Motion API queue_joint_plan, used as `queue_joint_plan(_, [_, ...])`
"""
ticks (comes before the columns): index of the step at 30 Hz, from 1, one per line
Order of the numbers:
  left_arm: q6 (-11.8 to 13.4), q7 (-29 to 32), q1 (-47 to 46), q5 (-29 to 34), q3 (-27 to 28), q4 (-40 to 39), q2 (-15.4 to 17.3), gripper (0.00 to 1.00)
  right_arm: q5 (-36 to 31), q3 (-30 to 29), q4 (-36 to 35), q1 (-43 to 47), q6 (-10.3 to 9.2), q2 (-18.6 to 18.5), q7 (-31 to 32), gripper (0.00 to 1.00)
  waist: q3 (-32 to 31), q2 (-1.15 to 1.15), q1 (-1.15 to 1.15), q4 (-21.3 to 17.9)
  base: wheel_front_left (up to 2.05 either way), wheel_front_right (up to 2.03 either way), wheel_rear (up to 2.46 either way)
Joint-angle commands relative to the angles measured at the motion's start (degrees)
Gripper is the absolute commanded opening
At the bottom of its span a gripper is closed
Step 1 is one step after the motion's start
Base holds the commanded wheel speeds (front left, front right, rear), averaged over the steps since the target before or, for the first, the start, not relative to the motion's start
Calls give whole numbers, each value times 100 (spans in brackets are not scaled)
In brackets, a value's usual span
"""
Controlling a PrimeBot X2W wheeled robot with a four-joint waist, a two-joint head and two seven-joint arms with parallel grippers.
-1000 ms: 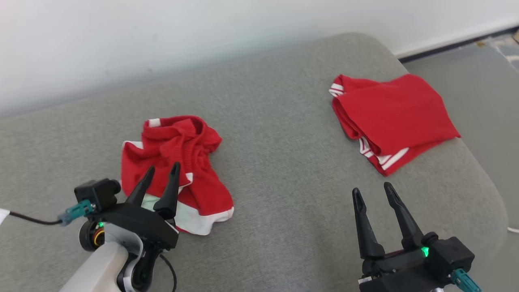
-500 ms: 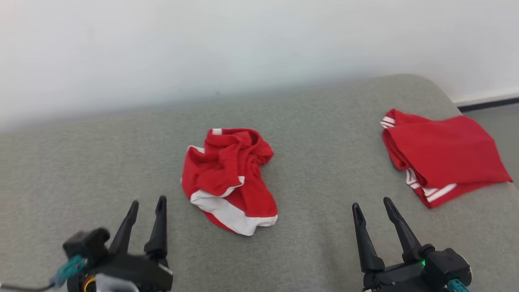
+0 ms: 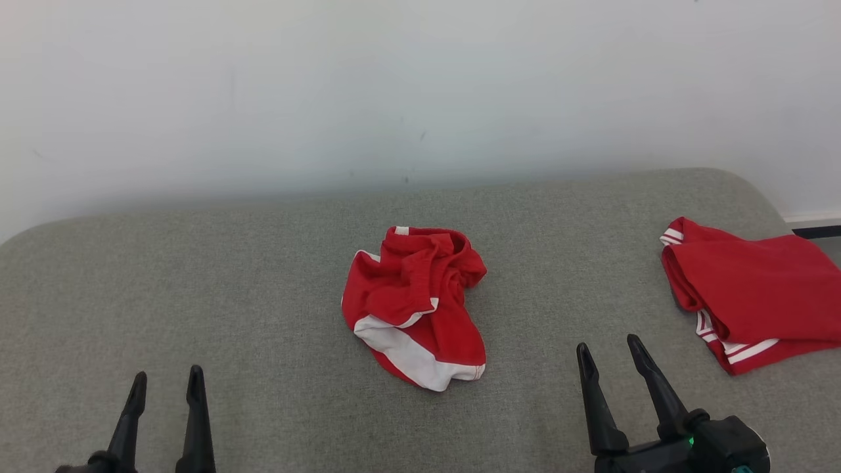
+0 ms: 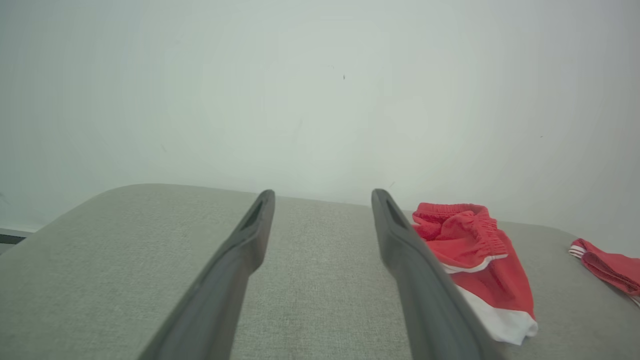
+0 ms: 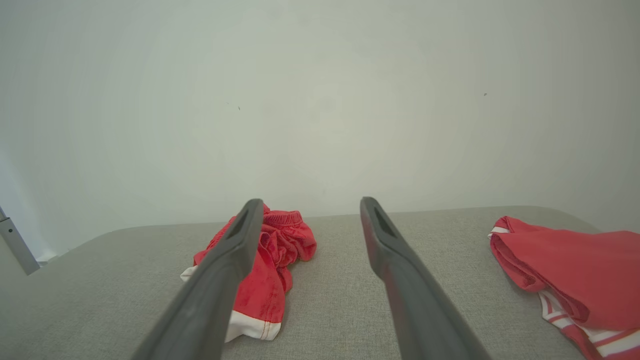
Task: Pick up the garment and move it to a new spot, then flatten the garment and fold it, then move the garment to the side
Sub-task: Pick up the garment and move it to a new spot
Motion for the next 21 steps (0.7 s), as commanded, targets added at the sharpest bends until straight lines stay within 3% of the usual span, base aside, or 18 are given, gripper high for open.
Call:
queue_joint_plan(1, [-25,-30,136,203,44,-72,-32,100,7,1,-18,75,-15,0,-4,100,-19,0,1,4,0,0,0])
queue_joint_plan(5, [-191,-30,425,1109,272,-314,-226,100,51,-33,-35,200,-15,1,-4,100,-69,0,1,5,0,0,0])
queue_joint_plan(9, [-371,-30,648,1570,561,-249,-595,100,20,-53,-34,325,-15,1,-4,100,-122,0,1,23,0,0,0])
queue_joint_plan(14, [-705,-31,754,1863,930,-18,-1036,100,-241,97,13,425,-15,0,-4,100,-165,0,1,22,0,0,0])
queue_joint_plan(21, [-935,-31,688,2096,1029,55,-1242,100,-221,58,34,463,-15,1,-4,100,-162,0,1,46,0,0,0])
